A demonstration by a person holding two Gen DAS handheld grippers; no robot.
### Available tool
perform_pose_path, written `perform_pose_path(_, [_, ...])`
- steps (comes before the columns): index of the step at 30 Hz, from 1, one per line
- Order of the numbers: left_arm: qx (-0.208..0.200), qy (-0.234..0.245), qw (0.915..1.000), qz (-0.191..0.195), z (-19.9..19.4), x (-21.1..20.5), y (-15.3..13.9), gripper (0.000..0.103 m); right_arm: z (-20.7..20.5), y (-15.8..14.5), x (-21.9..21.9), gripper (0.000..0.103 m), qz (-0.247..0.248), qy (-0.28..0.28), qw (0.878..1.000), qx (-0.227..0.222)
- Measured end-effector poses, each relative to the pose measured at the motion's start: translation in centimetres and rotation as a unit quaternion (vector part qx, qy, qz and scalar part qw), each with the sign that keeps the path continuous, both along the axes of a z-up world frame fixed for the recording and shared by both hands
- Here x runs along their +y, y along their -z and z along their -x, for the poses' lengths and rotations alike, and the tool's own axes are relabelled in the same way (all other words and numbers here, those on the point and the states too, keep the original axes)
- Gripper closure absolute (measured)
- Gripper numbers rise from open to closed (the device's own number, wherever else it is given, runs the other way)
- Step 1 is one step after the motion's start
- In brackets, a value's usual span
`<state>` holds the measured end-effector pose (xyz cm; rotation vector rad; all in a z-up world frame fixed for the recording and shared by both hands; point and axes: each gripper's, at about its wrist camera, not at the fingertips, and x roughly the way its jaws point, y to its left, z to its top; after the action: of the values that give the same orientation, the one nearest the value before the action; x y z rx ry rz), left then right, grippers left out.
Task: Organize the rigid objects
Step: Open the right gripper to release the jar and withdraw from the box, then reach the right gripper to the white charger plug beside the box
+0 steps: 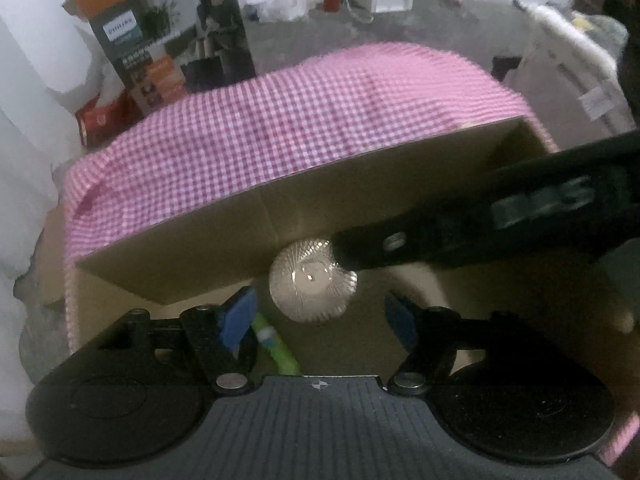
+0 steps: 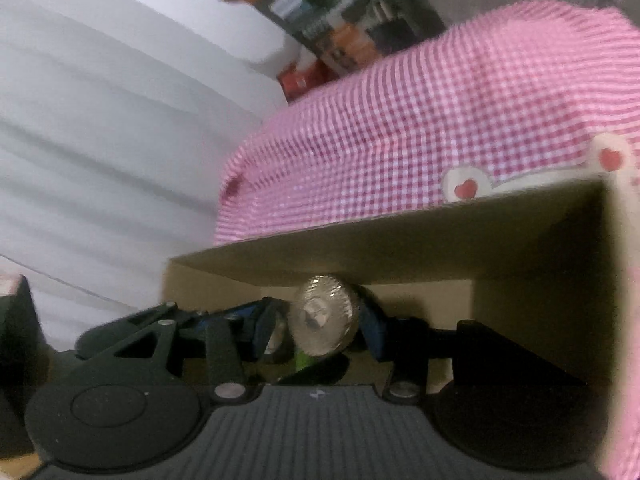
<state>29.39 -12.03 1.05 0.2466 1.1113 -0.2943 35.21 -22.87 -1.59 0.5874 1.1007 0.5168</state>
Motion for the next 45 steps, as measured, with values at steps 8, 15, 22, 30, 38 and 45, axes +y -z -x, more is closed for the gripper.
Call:
perform_pose_path(8, [-0.067, 0.023, 0.9964, 0.046, 8.5, 2.3, -5.9, 0.030, 11.5, -6.3, -5.4, 0.054, -0.052, 0.026, 0.994, -0.095])
perform_pose_path(15, [-0.128, 0.045, 0.9863, 0.094, 17.6, 4.3, -7.2, 0.028, 22.1, -7.7, -8.0, 0.054, -0.085, 0.037, 0.986, -0.140])
perform_pose_path(22, [-0.146, 0.064, 0.9828, 0.094, 23.9, 3.9, -2.2, 0.027, 27.6, -3.0, -6.4, 0.054, -0.116, 0.041, 0.986, -0.109])
perform_pose_path(30, [-0.140, 0.080, 0.9837, 0.079, 24.7, 2.4, 2.7, 0.033, 26.3, 3.0, -3.4, 0.054, -0.119, 0.060, 0.990, -0.052])
perform_pose_path(38, [-0.136, 0.076, 0.9861, 0.057, 23.4, 1.7, 4.6, 0.038, 23.5, 5.4, -1.9, 0.059, -0.097, 0.062, 0.993, -0.023])
perform_pose_path(45, [-0.171, 0.076, 0.9823, 0.004, 23.7, 0.2, 5.8, 0.038, 22.0, 6.2, -0.9, 0.062, -0.081, 0.054, 0.995, -0.017])
